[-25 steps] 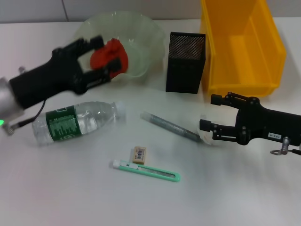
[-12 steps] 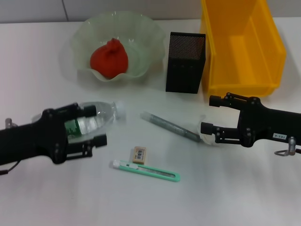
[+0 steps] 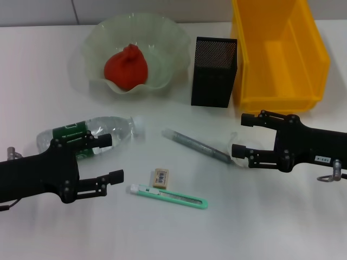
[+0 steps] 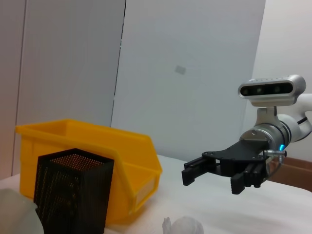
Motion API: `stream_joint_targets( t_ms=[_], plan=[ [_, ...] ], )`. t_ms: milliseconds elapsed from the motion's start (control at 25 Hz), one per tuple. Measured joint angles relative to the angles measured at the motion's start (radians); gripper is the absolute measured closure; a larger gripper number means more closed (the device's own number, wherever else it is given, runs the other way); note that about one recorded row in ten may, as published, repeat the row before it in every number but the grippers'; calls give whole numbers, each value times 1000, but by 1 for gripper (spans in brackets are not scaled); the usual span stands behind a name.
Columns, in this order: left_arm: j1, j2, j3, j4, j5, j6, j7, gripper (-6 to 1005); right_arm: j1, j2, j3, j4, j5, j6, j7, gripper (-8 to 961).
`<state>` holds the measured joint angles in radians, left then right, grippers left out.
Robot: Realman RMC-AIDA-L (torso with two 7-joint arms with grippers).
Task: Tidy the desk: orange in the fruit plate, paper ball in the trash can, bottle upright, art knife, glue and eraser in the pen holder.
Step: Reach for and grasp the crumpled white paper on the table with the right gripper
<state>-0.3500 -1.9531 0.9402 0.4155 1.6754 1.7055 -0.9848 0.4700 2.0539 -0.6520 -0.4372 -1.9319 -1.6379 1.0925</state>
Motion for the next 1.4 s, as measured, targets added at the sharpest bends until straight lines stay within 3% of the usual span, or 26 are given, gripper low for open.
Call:
stream_joint_targets(
  t_ms=[280,480,520,640,680,1040,1400],
  plan=[
    [-2,-1,3,1,18,-1,11,198,3,0,-1,-37,-1,-8,79,147],
    [-6,-14,1,1,43,-4,36,199,25,-7,-104,-281,-15,-90,384,148],
    [-6,-14,1,1,43,-4,36,199,25,-7,-104,-281,-15,-90,384,148],
    [-7,-17,-2,1,59,-11,49,199,66,-16,-153,-395,-87,-117,521,148],
    [-7,-17,-2,0,62,-14,51,199,110,-23,-174,-445,-158,-139,600,148],
    [-6,-12,-2,0,64,-34,51,200,267,-27,-242,-505,-398,-148,724,149],
    [13,-14,-17,0,62,-77,45,200,310,3,-304,-529,-520,-82,737,149]
  ],
)
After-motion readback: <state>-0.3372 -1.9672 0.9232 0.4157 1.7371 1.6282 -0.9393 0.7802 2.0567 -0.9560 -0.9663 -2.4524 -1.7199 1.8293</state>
